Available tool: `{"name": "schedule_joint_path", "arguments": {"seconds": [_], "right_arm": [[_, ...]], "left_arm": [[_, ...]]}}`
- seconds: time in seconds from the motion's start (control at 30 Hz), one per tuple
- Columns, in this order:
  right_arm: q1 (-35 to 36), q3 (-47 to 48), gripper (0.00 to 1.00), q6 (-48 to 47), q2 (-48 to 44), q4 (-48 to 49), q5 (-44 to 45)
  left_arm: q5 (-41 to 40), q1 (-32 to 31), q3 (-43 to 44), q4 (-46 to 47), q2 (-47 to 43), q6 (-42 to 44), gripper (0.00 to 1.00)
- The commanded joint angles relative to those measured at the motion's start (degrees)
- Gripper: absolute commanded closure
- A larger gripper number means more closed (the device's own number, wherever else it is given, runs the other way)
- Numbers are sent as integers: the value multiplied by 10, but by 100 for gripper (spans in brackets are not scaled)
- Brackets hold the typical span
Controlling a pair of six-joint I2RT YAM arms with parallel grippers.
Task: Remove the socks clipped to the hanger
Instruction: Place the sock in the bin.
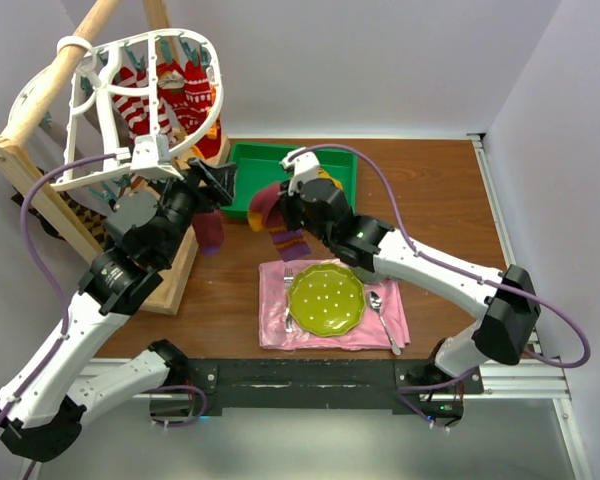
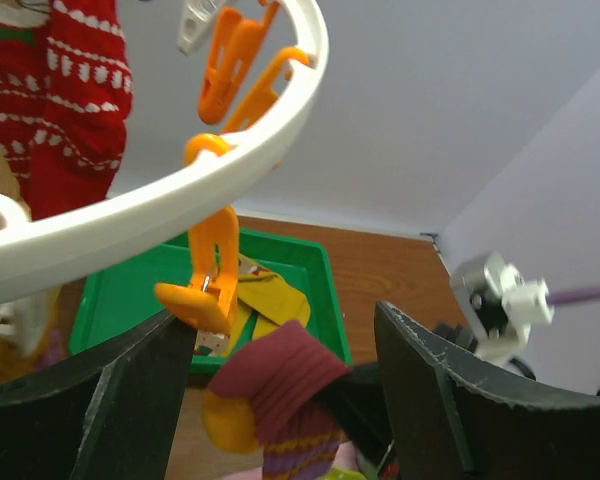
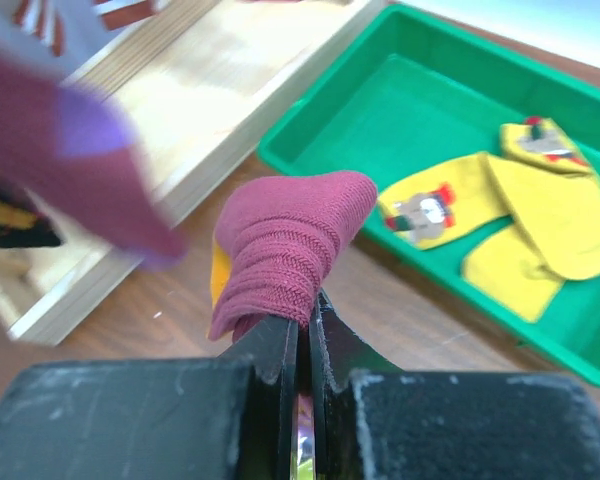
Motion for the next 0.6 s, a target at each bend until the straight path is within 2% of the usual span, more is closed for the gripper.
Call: {"name": "schedule_joint_path", "arguments": {"seconds": [0.0, 0.3, 0.57], "right_arm": [[-43, 66, 100, -5, 8, -1, -6], [-113, 214, 100, -53, 115, 9, 4], [-128, 321, 100, -66, 310, 44, -30]], "left_arm": [[99, 3, -12, -4, -7, 27, 24], [228, 3, -51, -2, -18, 62, 24], [288, 3, -90, 5, -38, 73, 25]]}}
